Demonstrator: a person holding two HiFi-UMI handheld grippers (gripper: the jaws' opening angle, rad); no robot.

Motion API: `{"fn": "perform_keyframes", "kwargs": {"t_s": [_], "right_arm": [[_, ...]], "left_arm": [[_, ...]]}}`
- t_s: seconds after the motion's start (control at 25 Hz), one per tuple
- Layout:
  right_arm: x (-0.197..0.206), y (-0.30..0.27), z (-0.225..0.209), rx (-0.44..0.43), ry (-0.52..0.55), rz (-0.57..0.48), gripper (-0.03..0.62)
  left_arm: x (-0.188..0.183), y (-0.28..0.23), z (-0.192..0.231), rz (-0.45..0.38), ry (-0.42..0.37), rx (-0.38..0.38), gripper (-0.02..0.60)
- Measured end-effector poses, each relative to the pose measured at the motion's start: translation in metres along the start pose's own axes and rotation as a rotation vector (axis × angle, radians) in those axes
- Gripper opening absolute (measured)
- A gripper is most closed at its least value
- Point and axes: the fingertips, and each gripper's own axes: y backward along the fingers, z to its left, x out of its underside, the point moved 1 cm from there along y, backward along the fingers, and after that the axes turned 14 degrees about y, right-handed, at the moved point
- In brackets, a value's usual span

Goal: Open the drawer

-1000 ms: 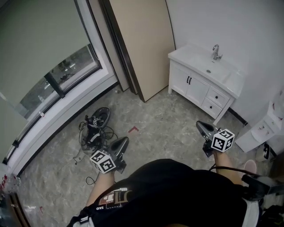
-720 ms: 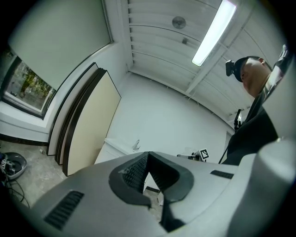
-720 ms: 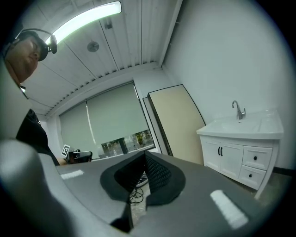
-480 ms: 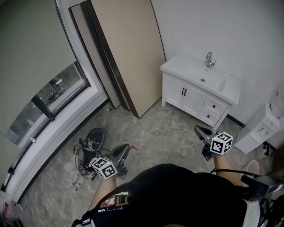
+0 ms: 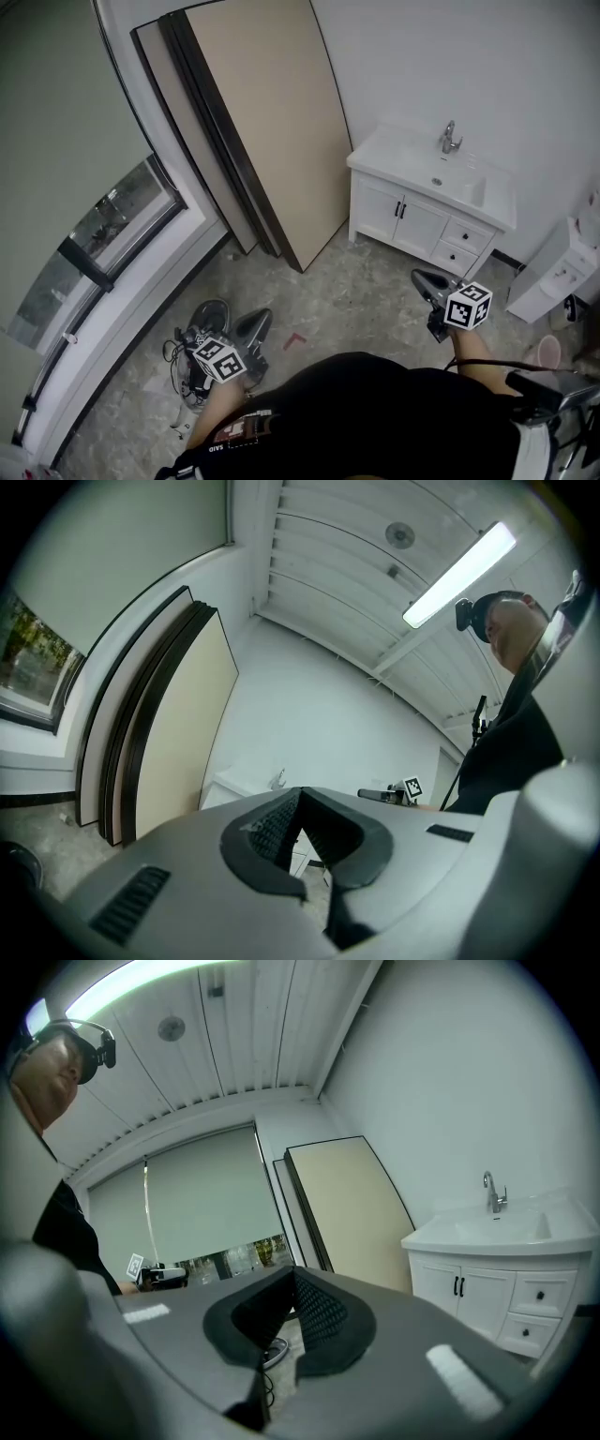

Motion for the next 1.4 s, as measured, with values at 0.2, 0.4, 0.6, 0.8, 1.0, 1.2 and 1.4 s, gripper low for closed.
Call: {"fn": "perform_keyframes", "kwargs": {"t_s": [0.2, 0.4, 0.6, 0.8, 1.0, 1.2, 1.4], "right_arm": [[-0.004, -0.041, -0.011, -0.009, 0.003, 0.032, 0.0], [-0.004, -0.083, -0.041, -0.037, -0.006, 0.031, 0.002], [-0.006, -0.126, -0.097, -0.096, -0.012, 0.019, 0.002], [-0.025, -0.164, -0.177, -0.142, 0.004, 0.03, 0.001], [-0.043, -0.188, -0.254, -0.168, 0.032, 0.014, 0.0], [-0.052, -0.199, -0.314, -0.159, 0.031, 0.007, 0.001], [-0.045, -0.201, -0.356, -0.109, 0.009, 0.007, 0.0]], "left_arm": [[-0.017, -0.007, 0.035, -0.015, 0.031, -0.007, 0.0], [-0.022, -0.022, 0.068, -0.009, 0.051, -0.063, 0.0], [-0.045, -0.073, 0.088, -0.041, 0.02, -0.099, 0.0], [-0.072, -0.146, 0.094, -0.072, -0.01, -0.132, 0.0], [-0.087, -0.228, 0.107, -0.108, -0.004, -0.127, 0.0], [-0.092, -0.296, 0.114, -0.088, -0.002, -0.099, 0.0], [-0.098, -0.337, 0.139, -0.044, -0.011, -0.078, 0.0]]}}
